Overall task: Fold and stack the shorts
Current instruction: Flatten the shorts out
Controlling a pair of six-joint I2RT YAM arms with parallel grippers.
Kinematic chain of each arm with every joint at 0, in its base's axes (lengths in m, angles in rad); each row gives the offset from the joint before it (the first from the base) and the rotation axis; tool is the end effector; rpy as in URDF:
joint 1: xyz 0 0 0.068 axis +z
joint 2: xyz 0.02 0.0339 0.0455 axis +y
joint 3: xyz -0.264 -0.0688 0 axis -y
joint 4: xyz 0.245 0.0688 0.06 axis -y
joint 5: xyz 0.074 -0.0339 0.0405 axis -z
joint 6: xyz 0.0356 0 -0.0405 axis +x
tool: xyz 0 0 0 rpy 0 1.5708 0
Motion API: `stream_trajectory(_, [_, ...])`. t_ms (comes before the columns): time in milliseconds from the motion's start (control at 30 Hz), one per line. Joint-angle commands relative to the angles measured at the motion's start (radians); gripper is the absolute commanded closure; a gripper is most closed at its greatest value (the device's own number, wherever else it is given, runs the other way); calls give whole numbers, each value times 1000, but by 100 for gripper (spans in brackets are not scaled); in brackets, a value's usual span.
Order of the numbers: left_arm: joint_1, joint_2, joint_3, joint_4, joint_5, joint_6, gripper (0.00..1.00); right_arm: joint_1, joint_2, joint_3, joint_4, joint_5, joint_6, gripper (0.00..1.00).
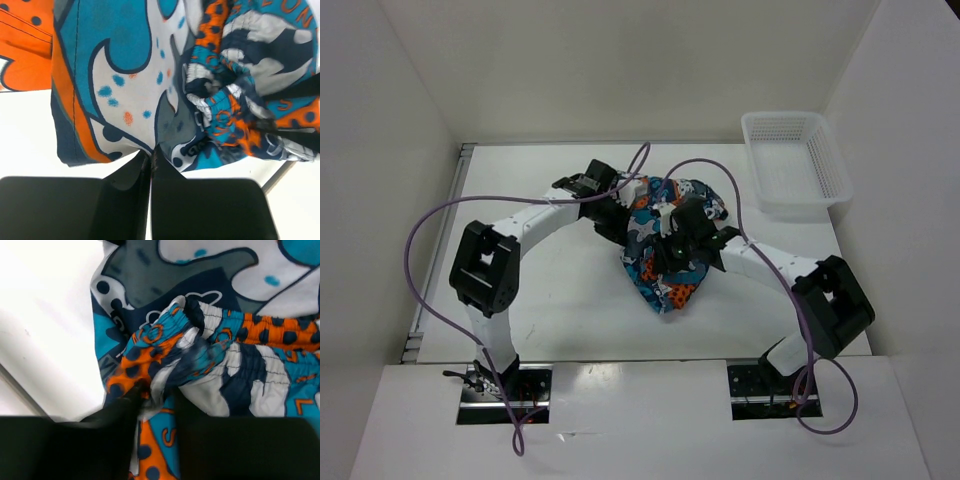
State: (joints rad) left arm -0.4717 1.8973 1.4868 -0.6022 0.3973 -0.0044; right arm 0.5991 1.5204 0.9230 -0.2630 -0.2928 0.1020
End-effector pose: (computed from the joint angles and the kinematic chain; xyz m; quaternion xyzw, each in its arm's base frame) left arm 0.3588 -0.1985 0.2302 0.2711 0.9042 -0.2480 0.2177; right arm 0.2531 0.1853 0.2070 -0.2773 0.8866 0.2466 0.2762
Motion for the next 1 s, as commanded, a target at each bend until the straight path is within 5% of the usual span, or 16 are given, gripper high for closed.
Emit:
stream_trajectory(0, [-1, -50, -34, 2, 9, 4, 100, 10, -2, -22, 91, 6, 60, 75])
stream_trajectory(67, [-1, -76, -48, 2, -1, 4, 100, 10, -11, -33, 91, 68, 61, 99])
stream_trajectory(233, [97, -174, -57, -102, -129, 4, 100, -28, -112, 126, -116, 110, -163, 100])
stream_trajectory(367, [261, -369, -74, -269, -369, 4, 100, -251, -227, 174, -401, 26, -420, 100])
stream_trajectory(533, [173, -591, -262, -581, -410, 4, 100, -240, -384, 42, -764, 34, -850, 100])
stream_trajectory(567, [145, -602, -316, -637, -381, 4, 100, -240, -384, 42, -765, 17, -866, 98])
stream_trajectory(633, [67, -603, -367, -693, -316, 4, 83, -179, -353, 56, -783, 17, -866, 36])
stream_trajectory(667, [47, -603, -391, -693, -325, 4, 80, -144, -338, 65, -798, 17, -875, 26])
stream_trajectory(733, [22, -593, -418, -693, -351, 4, 74, -69, -312, 88, -812, 38, -860, 13])
stream_trajectory(833, [22, -584, -340, -693, -373, 4, 62, -68, -345, 132, -809, 87, -819, 10])
stream_trajectory(867, [22, -584, -317, -693, -383, 4, 54, -85, -365, 157, -788, 87, -808, 9])
stream_trajectory(900, [22, -571, -292, -662, -406, 4, 36, -123, -382, 174, -777, 96, -796, 9])
stream_trajectory(967, [56, -548, -228, -569, -452, 4, 29, -178, -404, 226, -733, 72, -719, 9])
